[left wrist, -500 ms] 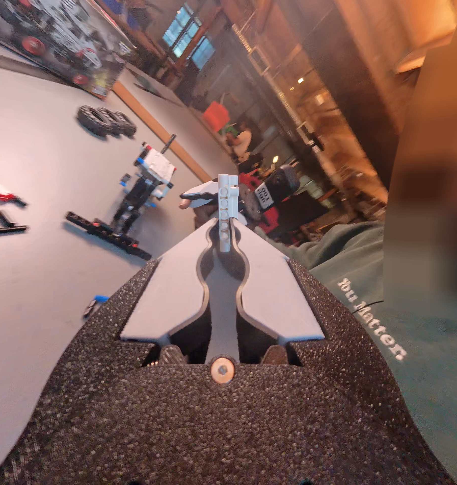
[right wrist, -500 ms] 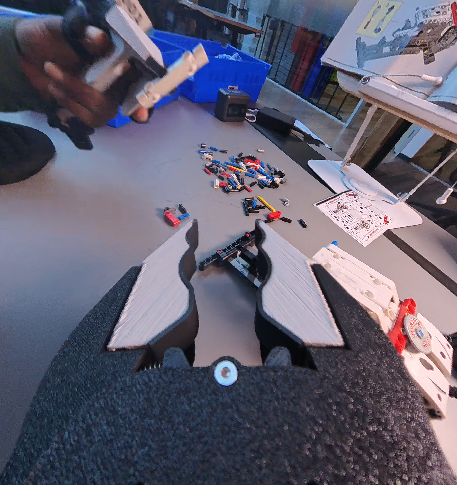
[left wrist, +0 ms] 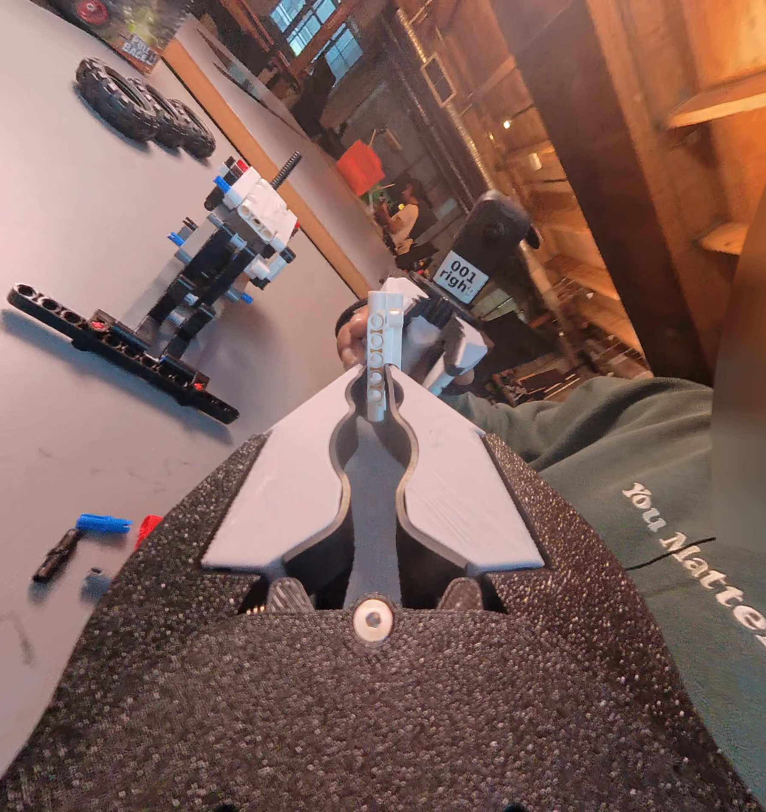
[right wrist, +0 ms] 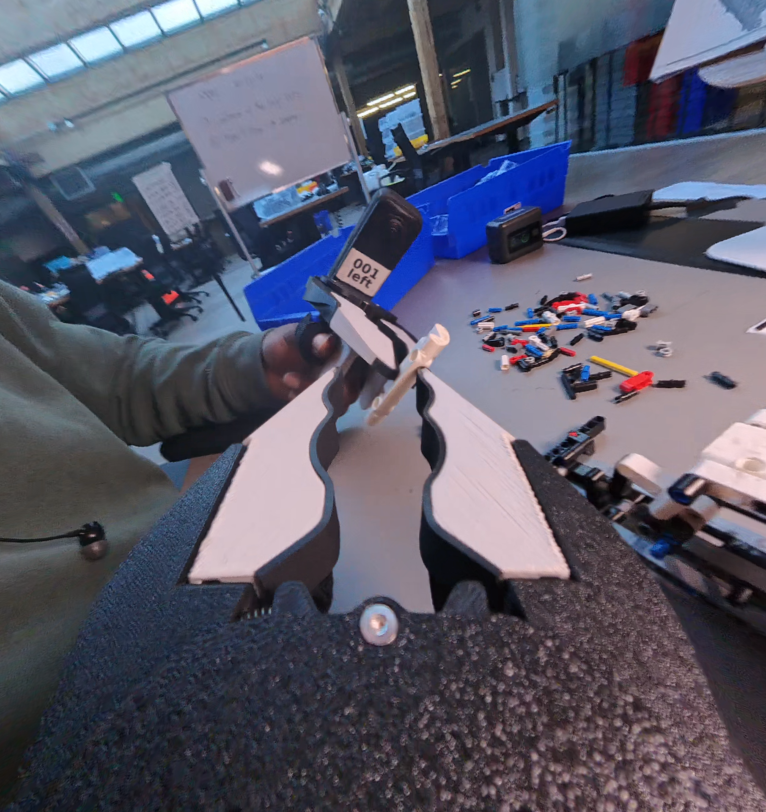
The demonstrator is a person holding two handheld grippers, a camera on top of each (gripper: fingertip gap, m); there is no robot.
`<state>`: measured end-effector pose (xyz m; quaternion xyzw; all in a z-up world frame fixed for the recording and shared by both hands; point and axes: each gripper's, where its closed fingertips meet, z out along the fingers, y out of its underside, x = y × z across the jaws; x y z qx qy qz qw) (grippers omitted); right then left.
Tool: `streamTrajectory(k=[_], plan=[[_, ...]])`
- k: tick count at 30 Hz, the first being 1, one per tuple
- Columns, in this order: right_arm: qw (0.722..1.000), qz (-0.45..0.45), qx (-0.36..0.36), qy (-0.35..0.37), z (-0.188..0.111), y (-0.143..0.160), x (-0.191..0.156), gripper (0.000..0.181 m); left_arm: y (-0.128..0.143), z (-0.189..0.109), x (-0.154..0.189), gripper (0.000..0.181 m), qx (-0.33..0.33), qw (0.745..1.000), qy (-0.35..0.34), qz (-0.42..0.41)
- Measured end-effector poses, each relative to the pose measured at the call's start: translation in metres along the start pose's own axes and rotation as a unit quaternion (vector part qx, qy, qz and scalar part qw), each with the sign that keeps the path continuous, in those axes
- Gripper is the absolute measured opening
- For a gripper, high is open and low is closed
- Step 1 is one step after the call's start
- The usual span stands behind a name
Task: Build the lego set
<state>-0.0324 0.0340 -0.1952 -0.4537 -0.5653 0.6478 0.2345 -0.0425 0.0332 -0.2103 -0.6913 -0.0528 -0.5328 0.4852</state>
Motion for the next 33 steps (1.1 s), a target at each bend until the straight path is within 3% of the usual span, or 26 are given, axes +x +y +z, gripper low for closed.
streamTrajectory(k=[2, 5, 7, 11, 14, 20, 25, 27, 30, 33], plan=[[0.999, 0.041, 0.001, -0.011, 0.001, 0.001, 0.000, 0.032, 0.001, 0.000, 0.004, 0.008, -0.002, 1.000, 0.000, 0.019], [0.999, 0.024, -0.025, 0.004, 0.004, 0.013, 0.004, 0.014, 0.010, 0.002, 0.003, 0.008, -0.029, 0.998, -0.023, 0.057], [0.999, 0.026, -0.031, -0.001, 0.005, 0.014, 0.003, 0.011, 0.015, 0.002, 0.005, 0.007, -0.047, 0.996, -0.028, 0.077], [0.996, 0.005, -0.086, 0.011, 0.003, 0.030, 0.008, 0.002, 0.029, -0.001, -0.001, 0.009, -0.100, 0.985, -0.064, 0.127], [0.987, -0.001, -0.158, -0.006, -0.006, 0.045, 0.010, 0.002, 0.024, -0.011, -0.009, 0.018, -0.106, 0.972, -0.109, 0.178], [0.928, -0.051, -0.369, -0.027, -0.010, 0.089, 0.016, 0.002, -0.006, -0.042, -0.036, 0.027, -0.068, 0.946, -0.199, 0.245], [0.891, -0.099, -0.443, -0.017, 0.012, 0.105, 0.025, 0.004, -0.021, -0.058, -0.049, 0.031, -0.037, 0.939, -0.235, 0.250], [0.883, -0.117, -0.454, -0.012, 0.017, 0.113, 0.028, 0.016, -0.024, -0.061, -0.050, 0.031, -0.030, 0.937, -0.241, 0.251], [0.889, -0.138, -0.437, 0.007, 0.014, 0.103, 0.032, 0.030, -0.024, -0.065, -0.052, 0.031, -0.036, 0.933, -0.250, 0.256], [0.899, -0.196, -0.389, 0.047, -0.002, 0.058, 0.037, 0.033, -0.024, -0.070, -0.059, 0.032, -0.058, 0.920, -0.274, 0.273]])
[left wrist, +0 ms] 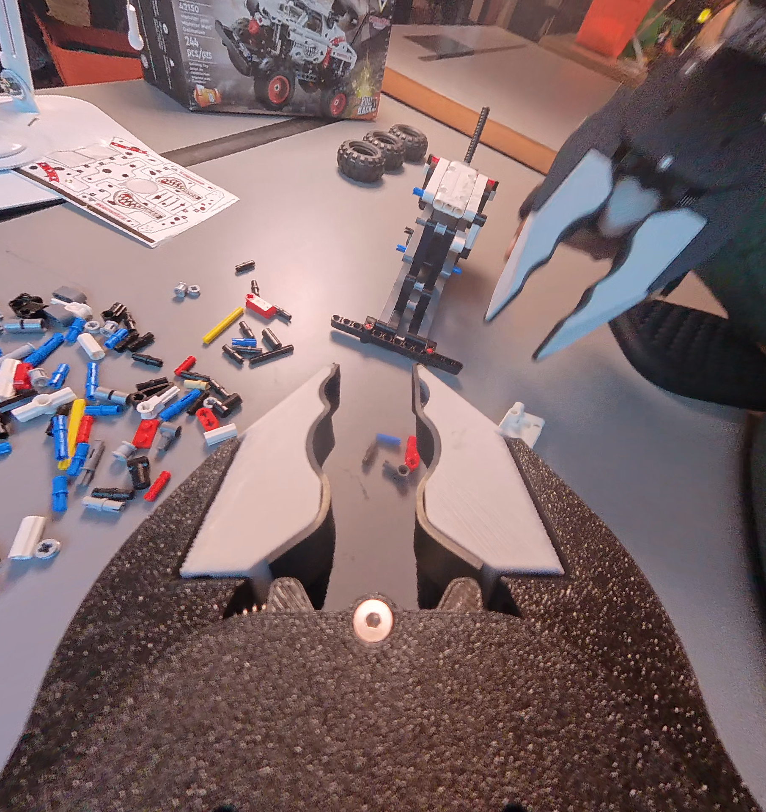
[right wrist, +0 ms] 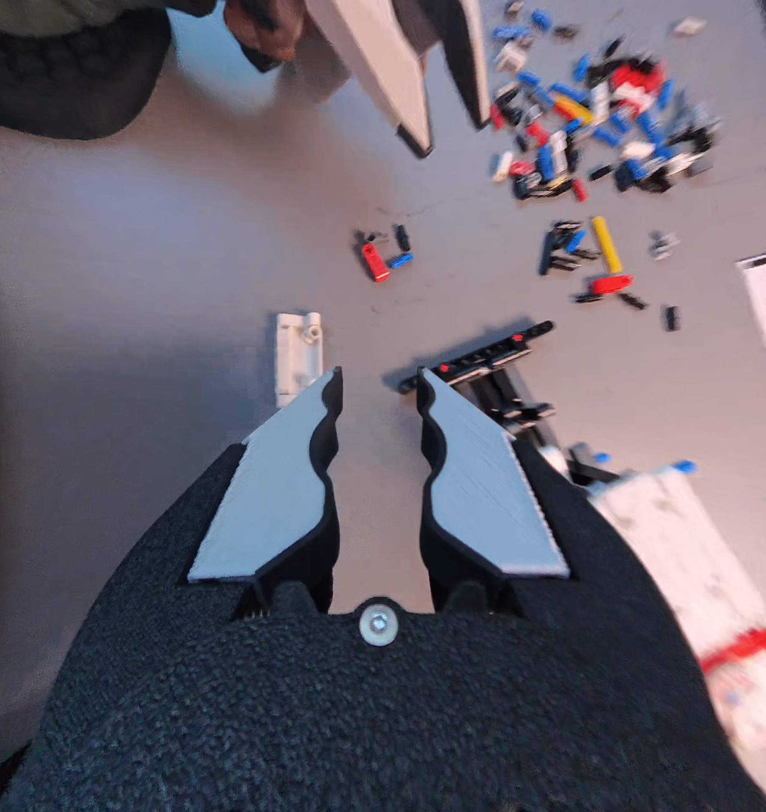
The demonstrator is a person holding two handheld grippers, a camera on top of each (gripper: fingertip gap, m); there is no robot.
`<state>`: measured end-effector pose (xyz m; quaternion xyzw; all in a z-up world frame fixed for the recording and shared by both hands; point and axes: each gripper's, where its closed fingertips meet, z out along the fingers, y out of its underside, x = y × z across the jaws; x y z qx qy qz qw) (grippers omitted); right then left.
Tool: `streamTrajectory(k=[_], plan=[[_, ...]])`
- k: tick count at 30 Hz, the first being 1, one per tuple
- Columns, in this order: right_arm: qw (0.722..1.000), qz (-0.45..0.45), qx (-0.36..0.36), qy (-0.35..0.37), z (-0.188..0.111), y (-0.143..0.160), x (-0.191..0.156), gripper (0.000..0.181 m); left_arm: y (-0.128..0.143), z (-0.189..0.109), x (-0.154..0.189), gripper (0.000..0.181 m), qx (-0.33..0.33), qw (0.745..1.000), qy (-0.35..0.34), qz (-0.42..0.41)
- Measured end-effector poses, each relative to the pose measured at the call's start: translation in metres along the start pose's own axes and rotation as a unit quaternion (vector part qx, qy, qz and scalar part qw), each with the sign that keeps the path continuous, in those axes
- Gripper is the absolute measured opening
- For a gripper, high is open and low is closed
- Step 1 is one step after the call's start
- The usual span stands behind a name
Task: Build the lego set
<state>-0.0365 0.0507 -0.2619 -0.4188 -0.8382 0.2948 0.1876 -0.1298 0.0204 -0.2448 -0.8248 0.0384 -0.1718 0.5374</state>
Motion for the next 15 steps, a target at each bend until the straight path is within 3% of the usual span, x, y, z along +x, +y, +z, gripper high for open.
streamTrajectory(k=[2, 5, 8, 11, 13, 15], plan=[[0.995, -0.061, 0.008, 0.082, -0.034, -0.008, 0.025, 0.040, 0.003, 0.000, -0.005, 0.033, -0.012, 1.000, -0.011, 0.009], [0.967, -0.148, -0.071, 0.193, -0.075, 0.003, 0.073, 0.078, 0.008, 0.002, -0.005, 0.033, -0.021, 1.000, -0.005, 0.000], [0.957, -0.161, -0.168, 0.173, -0.078, 0.038, 0.107, 0.101, 0.014, 0.006, -0.003, 0.033, -0.037, 0.999, -0.006, 0.006], [0.953, -0.174, -0.222, 0.112, -0.056, 0.061, 0.115, 0.095, 0.018, 0.009, 0.000, 0.033, -0.048, 0.999, -0.006, 0.018], [0.947, -0.178, -0.250, 0.094, -0.046, 0.067, 0.118, 0.063, 0.019, 0.009, 0.000, 0.032, -0.050, 0.999, -0.005, 0.018], [0.948, -0.156, -0.268, 0.074, -0.047, 0.072, 0.118, 0.055, 0.020, 0.010, 0.001, 0.032, -0.051, 0.999, -0.005, 0.018]])
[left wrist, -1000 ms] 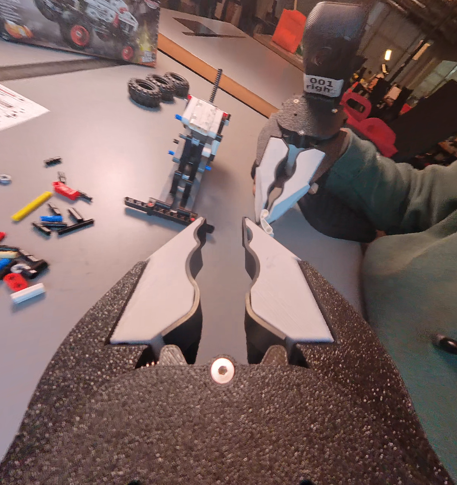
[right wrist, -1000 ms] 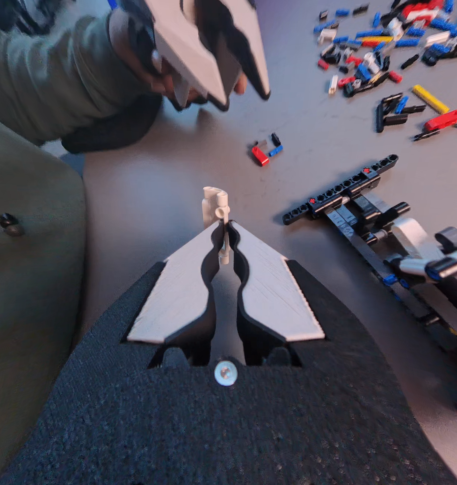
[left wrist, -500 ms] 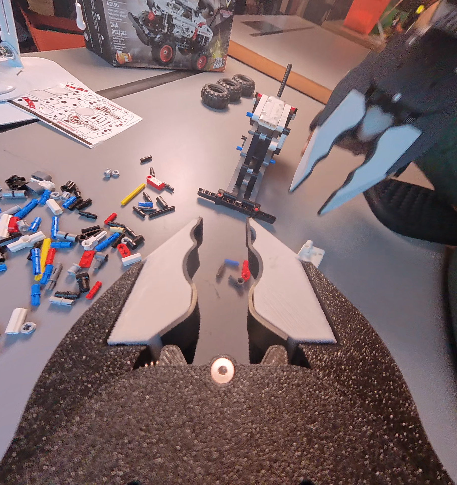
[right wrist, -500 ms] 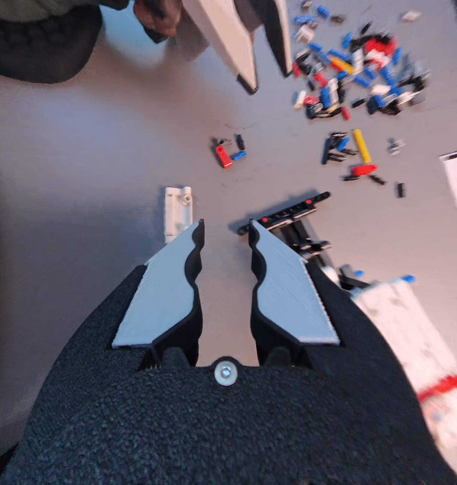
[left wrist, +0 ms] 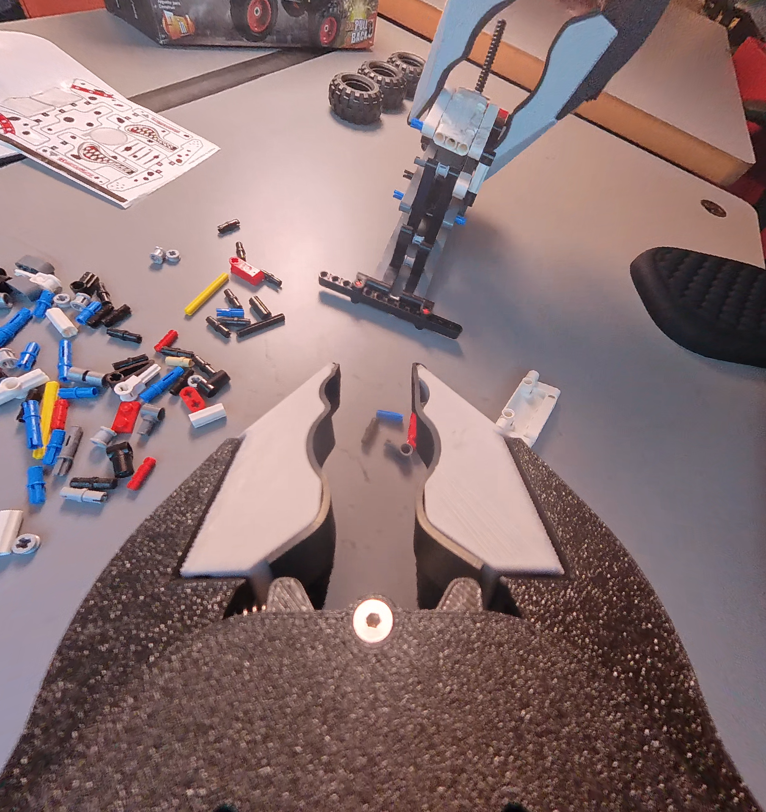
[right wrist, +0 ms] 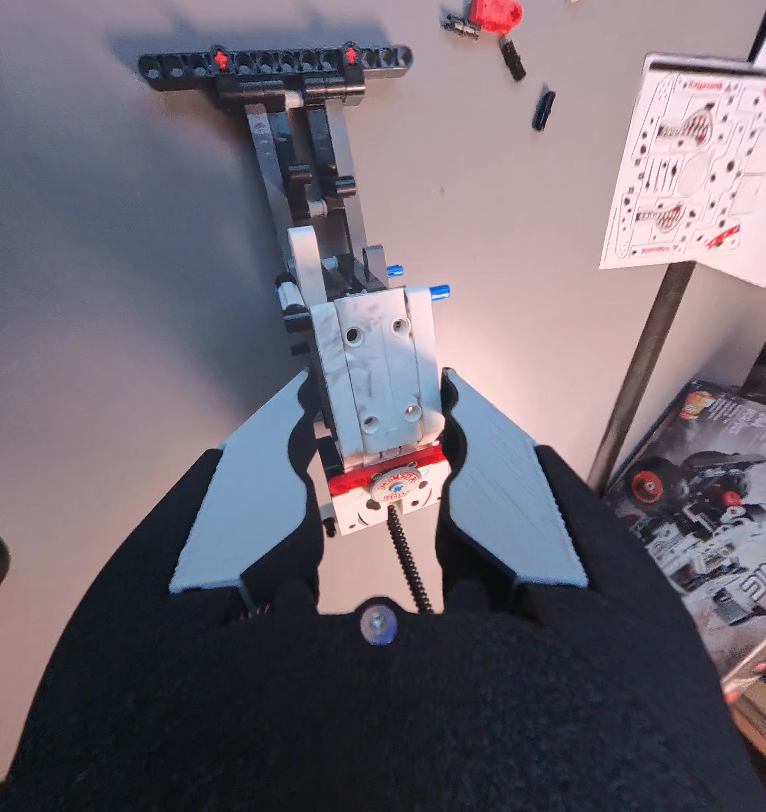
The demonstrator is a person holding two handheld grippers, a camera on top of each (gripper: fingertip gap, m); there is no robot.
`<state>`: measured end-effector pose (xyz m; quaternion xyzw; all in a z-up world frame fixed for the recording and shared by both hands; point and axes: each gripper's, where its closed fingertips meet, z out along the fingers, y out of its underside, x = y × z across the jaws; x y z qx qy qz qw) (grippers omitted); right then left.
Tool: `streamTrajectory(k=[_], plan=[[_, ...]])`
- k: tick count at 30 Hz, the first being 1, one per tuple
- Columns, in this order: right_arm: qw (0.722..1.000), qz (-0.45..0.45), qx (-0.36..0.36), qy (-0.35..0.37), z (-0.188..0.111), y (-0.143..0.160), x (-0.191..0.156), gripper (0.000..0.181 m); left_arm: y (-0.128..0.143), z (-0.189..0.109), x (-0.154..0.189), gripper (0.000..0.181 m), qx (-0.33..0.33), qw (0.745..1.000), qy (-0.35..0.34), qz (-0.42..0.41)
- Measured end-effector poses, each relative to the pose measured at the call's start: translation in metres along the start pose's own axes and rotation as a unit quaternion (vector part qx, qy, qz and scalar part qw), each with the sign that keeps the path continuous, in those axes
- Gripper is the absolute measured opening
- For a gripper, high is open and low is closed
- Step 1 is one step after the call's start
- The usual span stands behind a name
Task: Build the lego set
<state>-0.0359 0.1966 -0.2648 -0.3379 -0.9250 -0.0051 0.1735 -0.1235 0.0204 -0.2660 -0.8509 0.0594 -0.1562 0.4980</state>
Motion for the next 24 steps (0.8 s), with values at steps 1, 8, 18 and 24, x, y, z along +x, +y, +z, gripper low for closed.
streamTrajectory(k=[1, 8, 18, 24], plan=[[1.000, 0.016, -0.009, -0.007, -0.003, 0.005, 0.002, 0.047, 0.000, 0.000, 0.000, 0.032, 0.000, 1.000, 0.000, 0.001], [0.989, 0.109, -0.086, -0.047, -0.028, 0.084, 0.000, 0.046, -0.001, 0.001, 0.002, 0.032, 0.000, 1.000, 0.003, 0.004], [0.970, 0.175, -0.168, 0.029, -0.023, 0.146, 0.018, 0.062, 0.002, -0.008, -0.013, 0.034, -0.013, 1.000, -0.020, 0.019], [0.982, 0.160, 0.072, 0.064, -0.064, 0.030, -0.007, 0.068, 0.013, -0.008, -0.011, 0.034, -0.041, 0.998, -0.007, 0.037]])
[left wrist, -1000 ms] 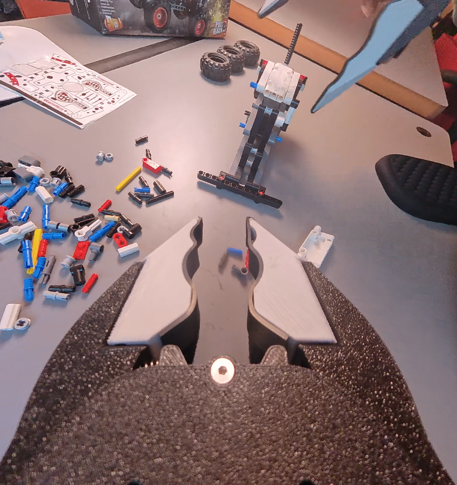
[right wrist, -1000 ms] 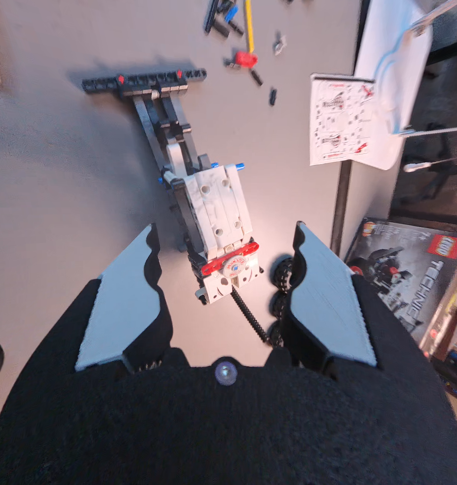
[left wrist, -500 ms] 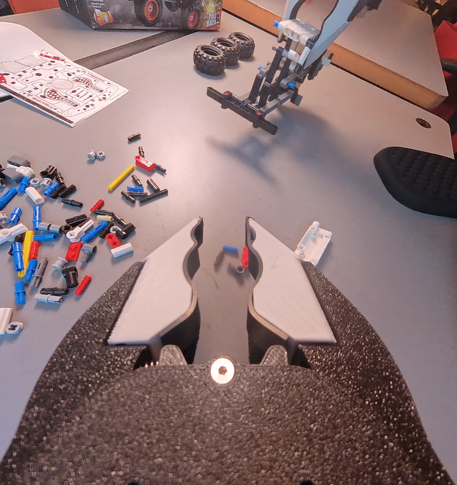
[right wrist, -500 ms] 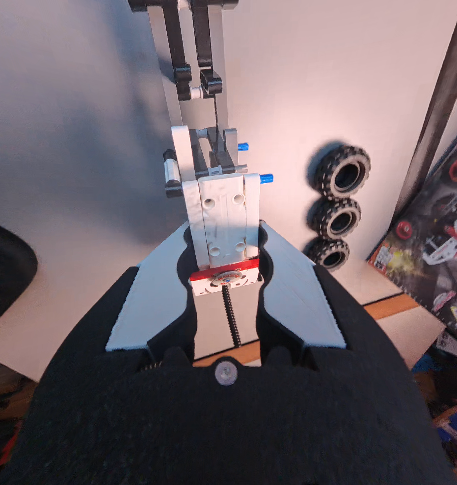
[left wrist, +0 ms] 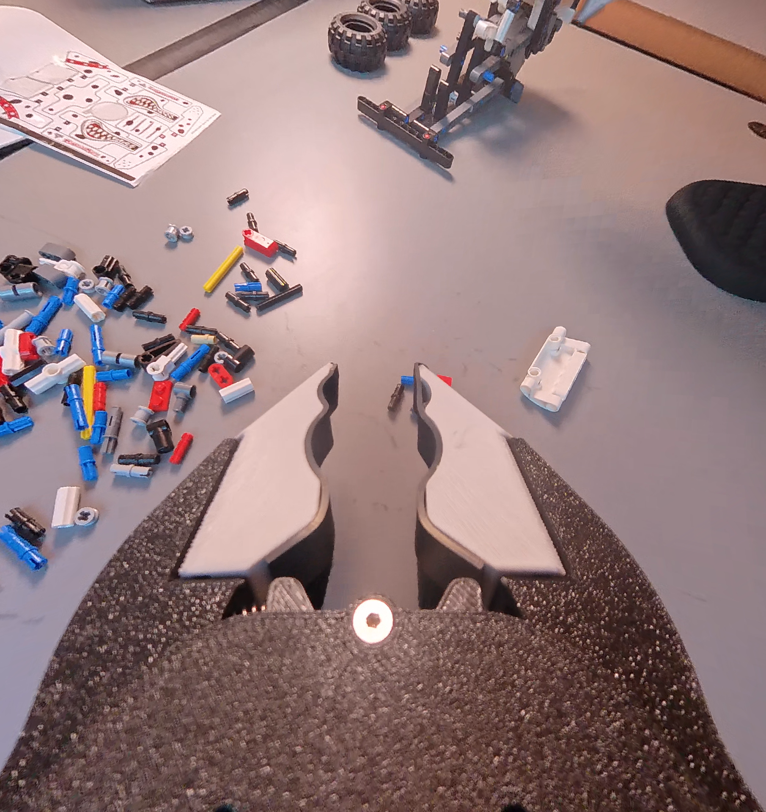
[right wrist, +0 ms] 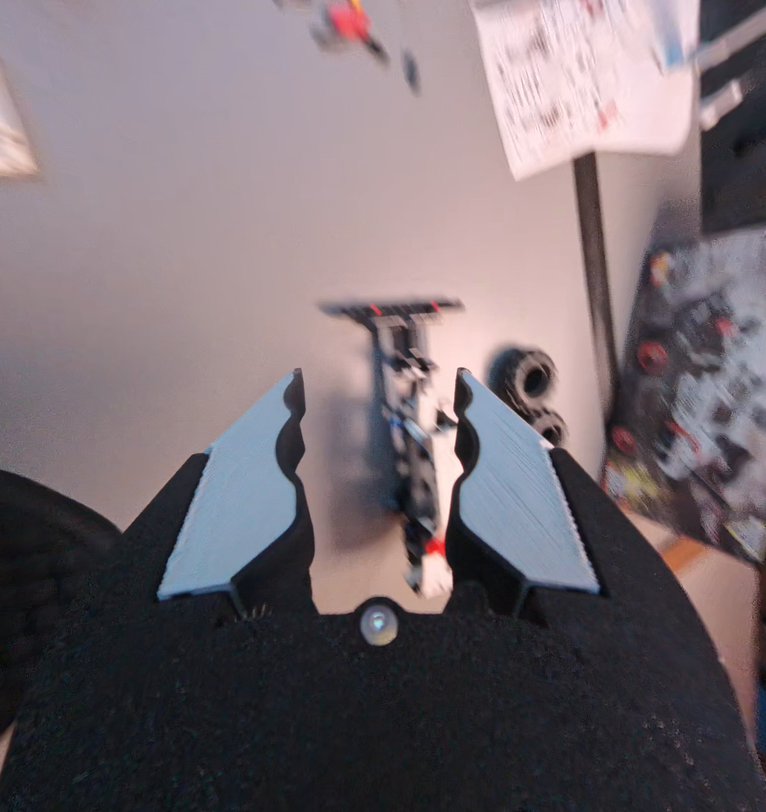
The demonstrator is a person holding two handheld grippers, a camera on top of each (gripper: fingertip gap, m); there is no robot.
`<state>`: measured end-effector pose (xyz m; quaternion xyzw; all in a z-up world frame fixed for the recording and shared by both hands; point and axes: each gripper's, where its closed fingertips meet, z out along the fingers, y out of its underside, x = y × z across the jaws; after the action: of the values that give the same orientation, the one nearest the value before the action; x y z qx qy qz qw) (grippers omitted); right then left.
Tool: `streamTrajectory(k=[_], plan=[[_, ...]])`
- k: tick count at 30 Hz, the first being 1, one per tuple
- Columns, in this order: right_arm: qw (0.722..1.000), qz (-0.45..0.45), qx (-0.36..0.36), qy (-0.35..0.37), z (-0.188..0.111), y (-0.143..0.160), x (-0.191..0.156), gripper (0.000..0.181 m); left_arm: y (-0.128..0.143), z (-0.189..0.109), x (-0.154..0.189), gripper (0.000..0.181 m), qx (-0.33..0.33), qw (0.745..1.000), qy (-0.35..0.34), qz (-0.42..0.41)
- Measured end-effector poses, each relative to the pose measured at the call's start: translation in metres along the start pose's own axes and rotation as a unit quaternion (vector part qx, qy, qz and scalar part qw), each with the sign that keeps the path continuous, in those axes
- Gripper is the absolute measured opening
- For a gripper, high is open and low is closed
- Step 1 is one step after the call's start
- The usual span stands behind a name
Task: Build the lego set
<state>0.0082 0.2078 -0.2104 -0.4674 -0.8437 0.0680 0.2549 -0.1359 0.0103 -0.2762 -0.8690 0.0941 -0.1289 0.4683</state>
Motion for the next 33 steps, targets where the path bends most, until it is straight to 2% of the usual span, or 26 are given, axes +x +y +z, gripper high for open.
streamTrajectory(k=[2, 4, 6, 8, 9, 11, 13, 15, 19, 21, 25, 27, 30, 33], plan=[[0.992, -0.014, 0.089, -0.087, 0.007, -0.043, -0.067, 0.069, 0.002, 0.002, 0.000, 0.033, -0.005, 1.000, -0.002, 0.003], [0.979, -0.025, 0.128, -0.154, 0.027, -0.069, -0.128, 0.071, 0.003, 0.004, 0.001, 0.033, -0.008, 1.000, -0.003, 0.005], [0.976, -0.023, 0.125, -0.176, 0.055, -0.082, -0.167, 0.075, 0.004, 0.005, 0.002, 0.033, -0.009, 1.000, -0.003, 0.006], [0.975, -0.017, 0.125, -0.182, 0.077, -0.091, -0.184, 0.074, 0.004, 0.005, 0.002, 0.033, -0.009, 1.000, -0.004, 0.007], [0.974, -0.010, 0.129, -0.186, 0.082, -0.096, -0.187, 0.065, 0.004, 0.005, 0.002, 0.033, -0.010, 1.000, -0.004, 0.008], [0.968, -0.019, 0.142, -0.206, 0.081, -0.102, -0.193, 0.029, 0.004, 0.005, 0.003, 0.033, -0.010, 1.000, -0.006, 0.010], [0.969, -0.046, 0.134, -0.200, 0.081, -0.098, -0.189, 0.027, 0.004, 0.005, 0.003, 0.032, -0.008, 1.000, -0.006, 0.011], [0.972, -0.036, 0.128, -0.196, 0.078, -0.091, -0.173, 0.027, 0.004, 0.005, 0.003, 0.032, -0.008, 1.000, -0.005, 0.010], [0.985, 0.014, 0.107, -0.136, 0.076, -0.057, -0.107, 0.028, 0.003, 0.004, 0.003, 0.032, -0.006, 1.000, -0.005, 0.010], [0.986, 0.044, 0.099, -0.124, 0.078, -0.039, -0.084, 0.028, 0.003, 0.004, 0.002, 0.032, -0.006, 1.000, -0.005, 0.009], [0.988, 0.068, 0.069, -0.119, 0.094, -0.013, -0.071, 0.028, 0.004, 0.005, 0.001, 0.032, -0.005, 1.000, -0.007, 0.006], [0.987, 0.076, 0.083, -0.113, 0.096, -0.014, -0.068, 0.028, 0.001, 0.004, -0.001, 0.031, 0.004, 1.000, -0.013, 0.007], [0.988, 0.076, 0.099, -0.094, 0.091, -0.017, -0.060, 0.056, -0.011, -0.001, -0.003, 0.034, 0.043, 0.999, -0.024, 0.009], [0.978, 0.098, 0.169, -0.075, 0.072, -0.039, -0.048, 0.063, -0.023, -0.009, -0.008, 0.041, 0.081, 0.996, -0.042, 0.005]])
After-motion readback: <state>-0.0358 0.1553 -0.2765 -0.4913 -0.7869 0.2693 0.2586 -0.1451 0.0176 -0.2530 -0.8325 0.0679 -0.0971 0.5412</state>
